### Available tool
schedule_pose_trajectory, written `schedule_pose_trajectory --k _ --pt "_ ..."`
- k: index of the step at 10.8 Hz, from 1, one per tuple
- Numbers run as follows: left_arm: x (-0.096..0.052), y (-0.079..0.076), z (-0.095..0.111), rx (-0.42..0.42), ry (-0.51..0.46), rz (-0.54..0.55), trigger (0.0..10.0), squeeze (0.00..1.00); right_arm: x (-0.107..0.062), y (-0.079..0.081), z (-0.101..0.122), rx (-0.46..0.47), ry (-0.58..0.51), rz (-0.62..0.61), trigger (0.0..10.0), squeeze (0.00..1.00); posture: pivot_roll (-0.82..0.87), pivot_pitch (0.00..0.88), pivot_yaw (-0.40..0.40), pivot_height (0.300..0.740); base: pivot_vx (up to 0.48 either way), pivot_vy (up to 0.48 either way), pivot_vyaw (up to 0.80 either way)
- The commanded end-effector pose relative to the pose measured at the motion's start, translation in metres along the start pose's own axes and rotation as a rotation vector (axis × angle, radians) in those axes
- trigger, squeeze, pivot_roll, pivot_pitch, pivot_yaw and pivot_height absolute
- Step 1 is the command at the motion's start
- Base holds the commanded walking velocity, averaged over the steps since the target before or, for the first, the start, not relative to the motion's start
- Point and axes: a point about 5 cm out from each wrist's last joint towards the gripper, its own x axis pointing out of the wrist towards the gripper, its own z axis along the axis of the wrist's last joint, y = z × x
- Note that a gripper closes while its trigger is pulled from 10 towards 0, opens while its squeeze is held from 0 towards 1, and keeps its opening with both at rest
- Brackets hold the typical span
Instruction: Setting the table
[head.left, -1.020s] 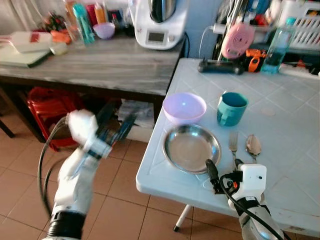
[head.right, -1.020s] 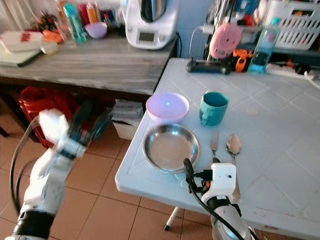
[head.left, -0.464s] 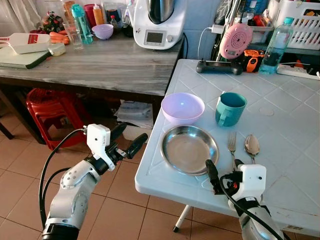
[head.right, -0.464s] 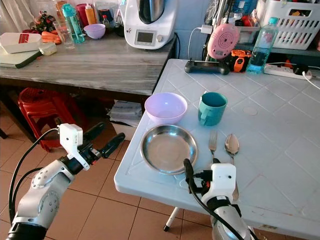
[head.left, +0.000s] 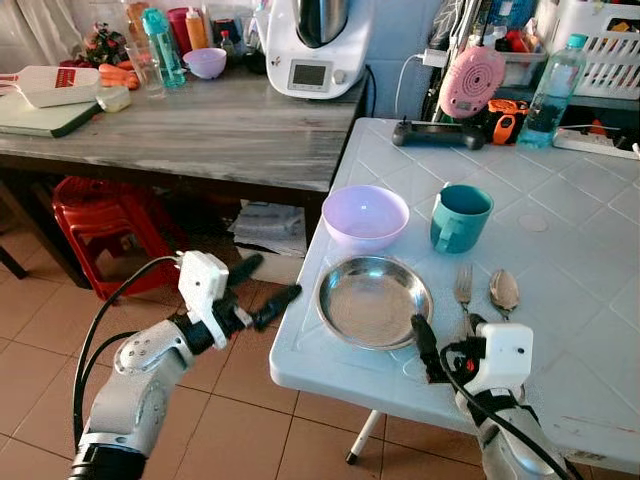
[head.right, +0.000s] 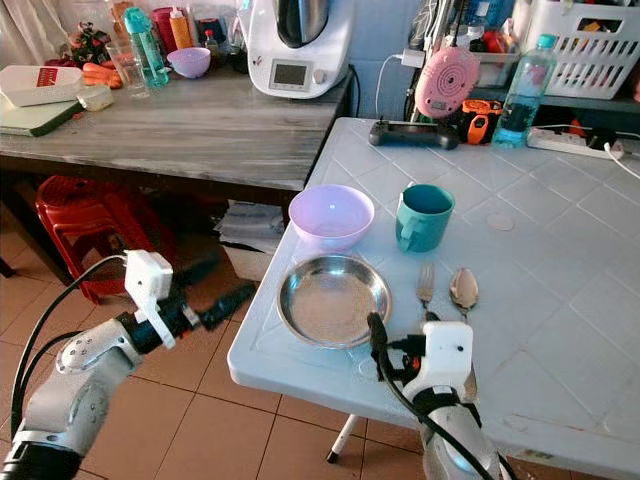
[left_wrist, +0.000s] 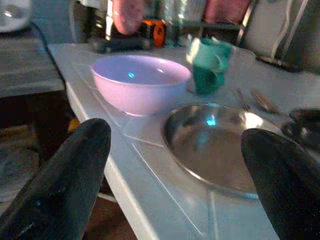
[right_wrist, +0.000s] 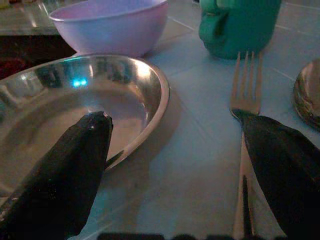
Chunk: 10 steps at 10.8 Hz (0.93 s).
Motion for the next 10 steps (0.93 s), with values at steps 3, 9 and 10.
schedule_pose_trajectory --k 3,9,10 --pt "-0.003 0.006 -0.001 0.103 0.026 -0.016 10.0 0.0 0.0 -0.001 -0.003 0.015 0.017 -0.013 10.0 0.0 0.03 0.0 0.059 0.74 0.0 0.0 0.0" --pt "-0.006 0.005 -0.008 0.184 0.066 -0.039 10.0 0.0 0.008 0.007 0.021 0.048 -0.051 0.028 10.0 0.0 0.02 0.0 0.057 0.74 0.0 0.0 0.0" --pt "-0.005 0.004 -0.009 0.19 0.069 -0.054 10.0 0.0 0.009 0.007 0.021 0.067 -0.039 0.024 10.0 0.0 0.02 0.0 0.056 0.74 0.0 0.0 0.0"
